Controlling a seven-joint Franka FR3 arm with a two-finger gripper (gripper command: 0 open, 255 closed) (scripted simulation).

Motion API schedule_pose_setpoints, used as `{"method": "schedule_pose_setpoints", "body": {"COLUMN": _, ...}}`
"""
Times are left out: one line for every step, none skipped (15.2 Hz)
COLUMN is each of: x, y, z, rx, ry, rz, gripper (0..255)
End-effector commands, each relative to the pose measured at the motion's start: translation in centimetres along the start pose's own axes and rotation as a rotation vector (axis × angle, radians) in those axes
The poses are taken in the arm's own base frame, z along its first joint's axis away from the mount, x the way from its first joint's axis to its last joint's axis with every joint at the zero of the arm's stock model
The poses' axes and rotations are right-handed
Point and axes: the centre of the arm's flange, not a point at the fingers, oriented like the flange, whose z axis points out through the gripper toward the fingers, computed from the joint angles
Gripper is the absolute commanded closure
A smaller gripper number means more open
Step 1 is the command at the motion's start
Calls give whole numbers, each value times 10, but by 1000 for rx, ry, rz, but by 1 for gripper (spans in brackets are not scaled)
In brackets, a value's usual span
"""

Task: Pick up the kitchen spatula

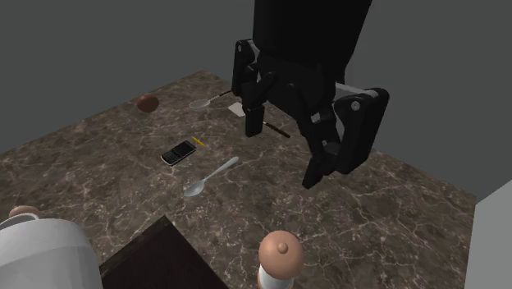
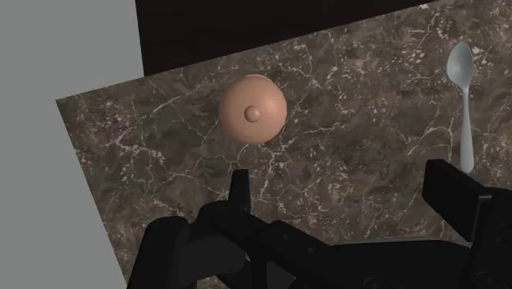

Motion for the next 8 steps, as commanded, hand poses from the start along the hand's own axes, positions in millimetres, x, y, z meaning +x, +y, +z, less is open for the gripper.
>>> {"method": "schedule_pose_setpoints", "body": {"x": 0, "y": 0, "z": 0, "rx": 0, "ry": 0, "rz": 0, "gripper": 0}}
{"method": "schedule_pose_setpoints", "body": {"x": 12, "y": -1, "z": 5, "rx": -3, "ry": 1, "rz": -37, "gripper": 0}}
{"method": "schedule_pose_setpoints", "body": {"x": 24, "y": -3, "z": 10, "rx": -6, "ry": 1, "rz": -73, "gripper": 0}}
{"method": "schedule_pose_setpoints", "body": {"x": 36, "y": -5, "z": 15, "rx": -9, "ry": 2, "rz": -110, "gripper": 0}}
{"method": "schedule_pose_setpoints", "body": {"x": 48, "y": -8, "z": 19, "rx": -12, "ry": 3, "rz": -146, "gripper": 0}}
{"method": "schedule_pose_setpoints", "body": {"x": 60, "y": -11, "z": 24, "rx": -15, "ry": 4, "rz": -183, "gripper": 0}}
{"method": "schedule_pose_setpoints", "body": {"x": 72, "y": -15, "z": 29, "rx": -18, "ry": 4, "rz": -219, "gripper": 0}}
{"method": "schedule_pose_setpoints", "body": {"x": 83, "y": -18, "z": 34, "rx": -21, "ry": 5, "rz": -256, "gripper": 0}}
